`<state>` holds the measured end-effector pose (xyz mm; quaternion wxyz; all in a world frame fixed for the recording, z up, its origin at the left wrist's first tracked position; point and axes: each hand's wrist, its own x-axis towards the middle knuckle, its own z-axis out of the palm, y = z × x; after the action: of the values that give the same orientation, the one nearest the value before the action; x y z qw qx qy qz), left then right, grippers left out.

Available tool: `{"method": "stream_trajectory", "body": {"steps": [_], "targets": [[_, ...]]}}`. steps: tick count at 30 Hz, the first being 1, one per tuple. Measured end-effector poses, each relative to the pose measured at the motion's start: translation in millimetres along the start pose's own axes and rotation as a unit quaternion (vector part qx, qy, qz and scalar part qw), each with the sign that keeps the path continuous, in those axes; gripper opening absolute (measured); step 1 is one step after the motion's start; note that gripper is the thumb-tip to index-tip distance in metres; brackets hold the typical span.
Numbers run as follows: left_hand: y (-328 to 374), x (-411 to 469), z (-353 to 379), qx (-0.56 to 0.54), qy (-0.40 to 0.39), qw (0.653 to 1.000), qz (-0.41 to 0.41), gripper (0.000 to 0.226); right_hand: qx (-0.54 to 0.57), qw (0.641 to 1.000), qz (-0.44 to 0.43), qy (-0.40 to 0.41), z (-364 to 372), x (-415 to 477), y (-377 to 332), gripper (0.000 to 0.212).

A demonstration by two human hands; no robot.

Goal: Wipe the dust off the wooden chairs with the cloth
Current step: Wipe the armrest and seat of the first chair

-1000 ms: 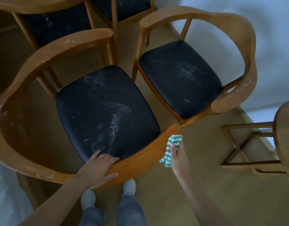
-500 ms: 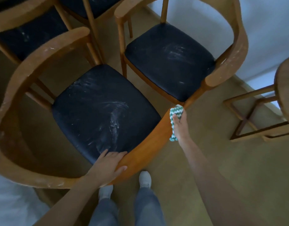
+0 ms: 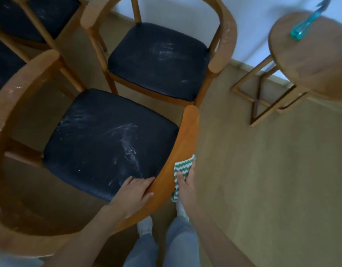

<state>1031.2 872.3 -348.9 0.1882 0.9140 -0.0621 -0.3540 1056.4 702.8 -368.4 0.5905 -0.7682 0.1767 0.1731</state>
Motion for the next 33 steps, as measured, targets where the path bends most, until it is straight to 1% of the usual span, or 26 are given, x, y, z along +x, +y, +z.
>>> {"method": "stream_trajectory", "body": {"steps": [2,3,5,7,10,13,16,20,23,25,27,30,33], "targets": [[-2.6,-2.3,-0.5,0.011,-0.003,1.0,0.008,0.051,-0.009,1.0,-0.01,0.016,-0.1,23.5,2.4,0.076],[-3.7,-2.8,-0.3,0.013,-0.002,1.0,0.012,0.051,-0.002,1.0,-0.007,0.012,-2.7,41.1,5.2,0.075],[-5.4,-2.4,0.6,0.013,0.004,1.0,0.018,0.051,0.006,1.0,-0.002,0.011,-10.7,67.9,-13.6,0.068],[-5.7,-1.9,1.8,0.008,0.006,1.0,0.018,0.052,-0.01,1.0,-0.008,-0.001,-20.9,93.9,-31.6,0.065],[-5.1,-1.5,3.0,0.015,0.014,1.0,0.015,0.051,-0.024,1.0,-0.009,-0.01,-25.0,107.8,-42.8,0.064],[-4.1,-2.8,7.3,0.007,0.029,0.999,0.02,0.049,-0.021,1.0,-0.02,0.0,-17.1,85.9,-35.3,0.064],[-4.5,-5.9,15.3,-0.004,0.044,0.999,0.015,0.05,0.002,1.0,-0.016,0.015,-3.7,37.6,-11.2,0.066],[-9.1,-9.7,24.4,-0.018,0.052,0.998,0.013,0.051,0.062,0.998,0.003,-0.017,14.0,-40.8,21.3,0.065],[-11.5,-11.2,27.3,-0.03,0.052,0.998,0.005,0.052,0.089,0.995,0.002,-0.038,17.9,-60.4,27.7,0.064],[-10.3,-11.3,27.1,-0.035,0.048,0.998,0.002,0.054,0.099,0.995,-0.01,-0.028,13.4,-44.4,25.2,0.066],[-5.2,-11.1,24.2,-0.047,0.046,0.998,0.0,0.054,0.105,0.994,-0.012,-0.011,5.4,-9.0,19.2,0.065],[1.1,-10.7,21.5,-0.069,0.05,0.996,-0.002,0.05,0.072,0.997,-0.038,-0.002,-12.4,50.5,-1.1,0.066],[2.4,-10.0,19.2,-0.099,0.036,0.994,-0.01,0.05,0.037,0.998,-0.042,-0.021,-27.0,108.9,-27.7,0.065]]}}
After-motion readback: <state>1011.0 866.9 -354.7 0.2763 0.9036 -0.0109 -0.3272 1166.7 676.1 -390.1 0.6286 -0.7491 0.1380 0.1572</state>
